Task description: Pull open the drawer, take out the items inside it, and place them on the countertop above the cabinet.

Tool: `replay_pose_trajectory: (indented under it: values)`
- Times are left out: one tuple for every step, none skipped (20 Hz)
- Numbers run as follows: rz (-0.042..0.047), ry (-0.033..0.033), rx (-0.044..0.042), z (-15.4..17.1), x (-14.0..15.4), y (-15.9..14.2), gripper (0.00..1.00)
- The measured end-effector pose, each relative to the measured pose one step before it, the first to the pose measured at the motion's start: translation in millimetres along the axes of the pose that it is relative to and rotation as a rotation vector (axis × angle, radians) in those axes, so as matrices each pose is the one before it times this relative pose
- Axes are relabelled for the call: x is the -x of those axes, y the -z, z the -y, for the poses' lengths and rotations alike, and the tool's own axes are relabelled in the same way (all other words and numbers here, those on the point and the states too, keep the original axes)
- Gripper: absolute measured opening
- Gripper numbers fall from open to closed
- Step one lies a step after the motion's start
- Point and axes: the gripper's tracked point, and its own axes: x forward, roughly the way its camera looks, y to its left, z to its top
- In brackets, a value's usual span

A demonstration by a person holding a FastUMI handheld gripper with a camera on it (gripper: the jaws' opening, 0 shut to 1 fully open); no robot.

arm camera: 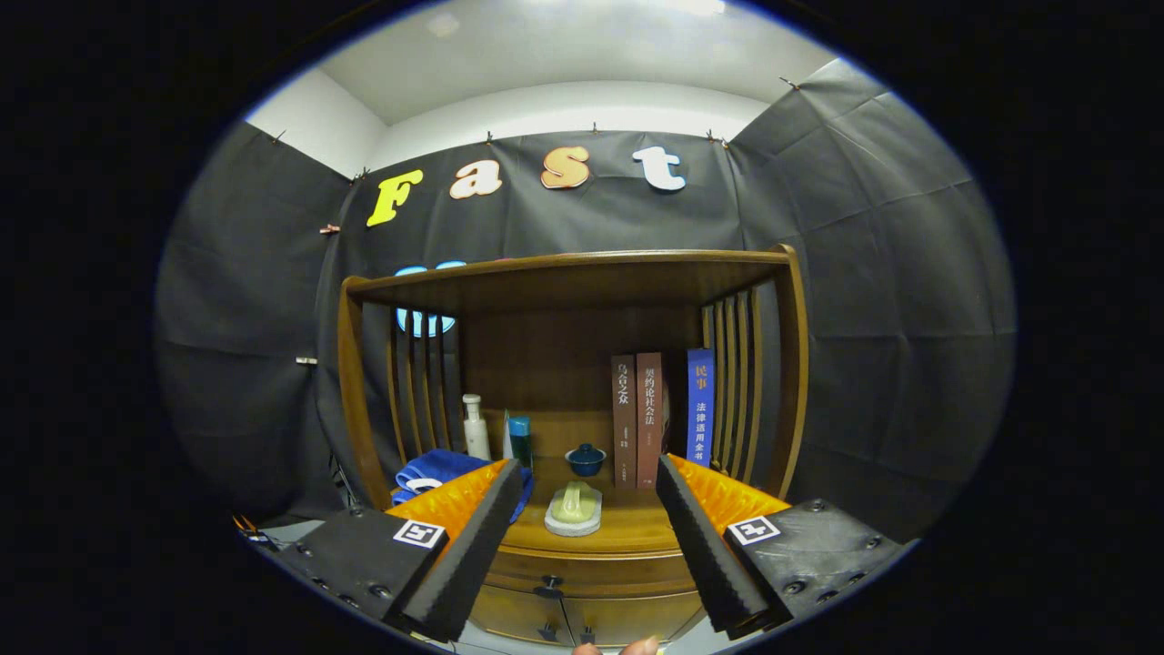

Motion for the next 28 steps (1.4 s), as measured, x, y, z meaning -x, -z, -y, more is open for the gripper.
replay_pose_trajectory:
  values:
    - [0.00466, 0.00778, -0.00265, 1.58, 4.39, -1.34, 0.97]
    - [-0.00054, -0.00202, -0.00359, -1.99, 3.65, -0.88, 0.97]
    - [-0.00426, -0.00067, 0.00109, -1.62, 4.41, -0.46, 0.97]
    - [-0.00360, -0.00095, 0.00299, -0.38, 2.79, 0.21, 0.97]
    - [-0.00329, 0.00451, 0.00195, -0.40, 2.82, -0.34, 0.97]
    - [0.00211, 0.00339, -0.00428, -1.64, 3.13, -1.75, 0.97]
    - [0.00282, 0.00305, -0.00724, -2.17, 2.42, -1.52, 0.97]
    - [0.00498, -0.00077, -0.00307, -2.48, 3.56, -1.71, 0.97]
    - [0.00511, 0.00562, 0.00465, -1.51, 2.84, -2.12, 0.97]
    - [0.00395, 0.00430, 0.00516, -0.53, 1.37, -0.60, 0.97]
    - [0.00104, 0.00383, 0.00634, -1.78, 1.71, -0.48, 0.97]
    - [-0.00407, 0.00407, 0.00741, -0.41, 1.49, 1.53, 0.97]
    - [-0.00273, 0.00522, 0.00782, -0.43, 1.24, 0.85, 0.97]
    - [-0.00003, 0.00433, 0.00354, 0.33, 1.12, 1.39, 0.97]
    - [-0.00225, 0.00403, -0.00073, -0.34, 0.74, 1.64, 0.97]
    - [-0.00194, 0.00086, 0.00076, -1.75, 2.63, 0.67, 0.97]
    - [-0.00358, -0.00070, 0.00114, -1.66, 2.54, 2.29, 0.97]
    - [-0.00215, -0.00248, 0.00048, -1.91, 2.76, 1.02, 0.97]
    - [0.00047, -0.00062, -0.00447, -1.63, 2.91, 1.32, 0.97]
    - [0.00186, -0.00132, -0.00656, -2.28, 2.25, 0.82, 0.97]
    - [0.00230, -0.00173, -0.00097, -2.07, 3.74, 0.82, 0.97]
    - [0.00301, 0.00215, 0.00080, -0.85, 2.78, 0.76, 0.97]
    - [0.00368, 0.00005, 0.00346, -0.87, 2.63, 0.26, 0.97]
    - [0.00162, -0.00036, 0.00445, -1.29, 1.81, 0.65, 0.97]
    - [0.00320, -0.00080, 0.00820, -0.35, 1.05, 0.08, 0.97]
    - [0.00002, 0.00169, 0.00642, 0.11, 0.41, 0.78, 0.97]
    - [-0.00257, 0.00275, 0.00171, 0.40, 0.19, 0.56, 0.97]
    - [-0.00342, -0.00280, -0.00403, -1.93, -0.34, 1.54, 0.97]
